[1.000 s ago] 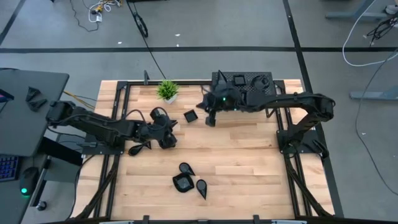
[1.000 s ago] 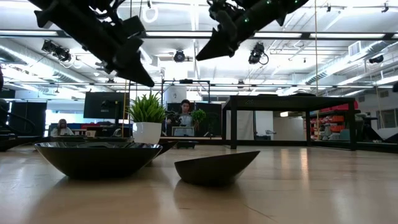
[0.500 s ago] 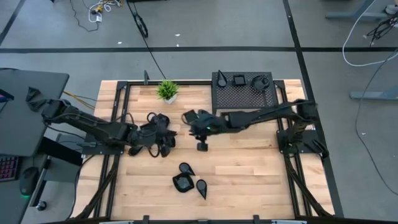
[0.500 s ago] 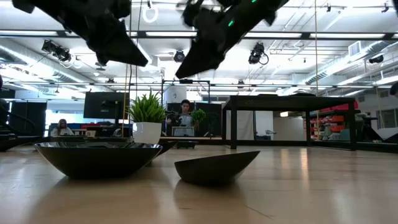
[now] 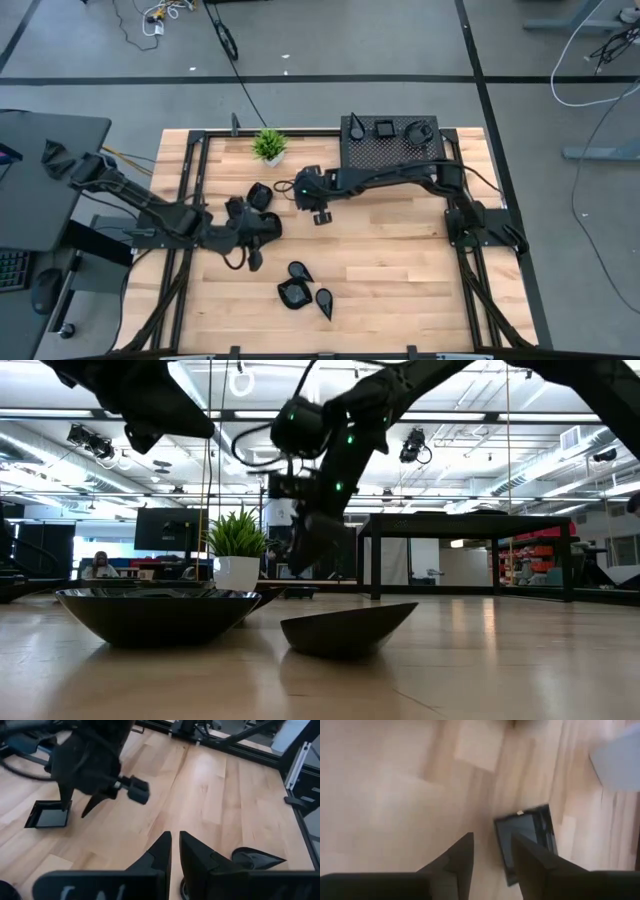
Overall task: Pick & Place Mini shaped plates
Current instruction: Stack the black square plate on top of the black square plate on the shelf
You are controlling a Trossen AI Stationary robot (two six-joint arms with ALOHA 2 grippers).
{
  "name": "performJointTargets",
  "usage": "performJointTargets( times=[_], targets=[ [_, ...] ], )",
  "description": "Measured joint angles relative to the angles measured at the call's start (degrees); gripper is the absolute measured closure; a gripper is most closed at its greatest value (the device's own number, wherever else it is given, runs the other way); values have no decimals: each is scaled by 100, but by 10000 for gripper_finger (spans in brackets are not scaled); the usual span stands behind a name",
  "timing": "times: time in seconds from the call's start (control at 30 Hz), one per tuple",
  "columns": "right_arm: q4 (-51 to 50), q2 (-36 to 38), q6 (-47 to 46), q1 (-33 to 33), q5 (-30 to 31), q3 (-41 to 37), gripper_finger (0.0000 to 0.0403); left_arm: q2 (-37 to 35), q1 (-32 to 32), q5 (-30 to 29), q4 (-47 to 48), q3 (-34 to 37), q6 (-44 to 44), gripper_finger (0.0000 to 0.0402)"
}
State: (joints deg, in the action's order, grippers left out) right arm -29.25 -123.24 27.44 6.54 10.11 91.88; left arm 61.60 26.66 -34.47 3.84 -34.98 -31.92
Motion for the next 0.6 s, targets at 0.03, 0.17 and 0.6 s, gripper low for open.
performJointTargets(
  times=[0.03, 0.17, 0.6],
  targets=[
    [-4, -34, 16, 37, 77, -2, 275, 0, 31, -47, 0, 0, -1, 363],
    [26, -52, 72, 195, -7, -2, 294, 0, 65, -145, 2, 0, 0, 363],
    [404, -50, 521, 284, -432, -285, 325, 0, 54, -152, 2, 2, 74, 362]
  ],
)
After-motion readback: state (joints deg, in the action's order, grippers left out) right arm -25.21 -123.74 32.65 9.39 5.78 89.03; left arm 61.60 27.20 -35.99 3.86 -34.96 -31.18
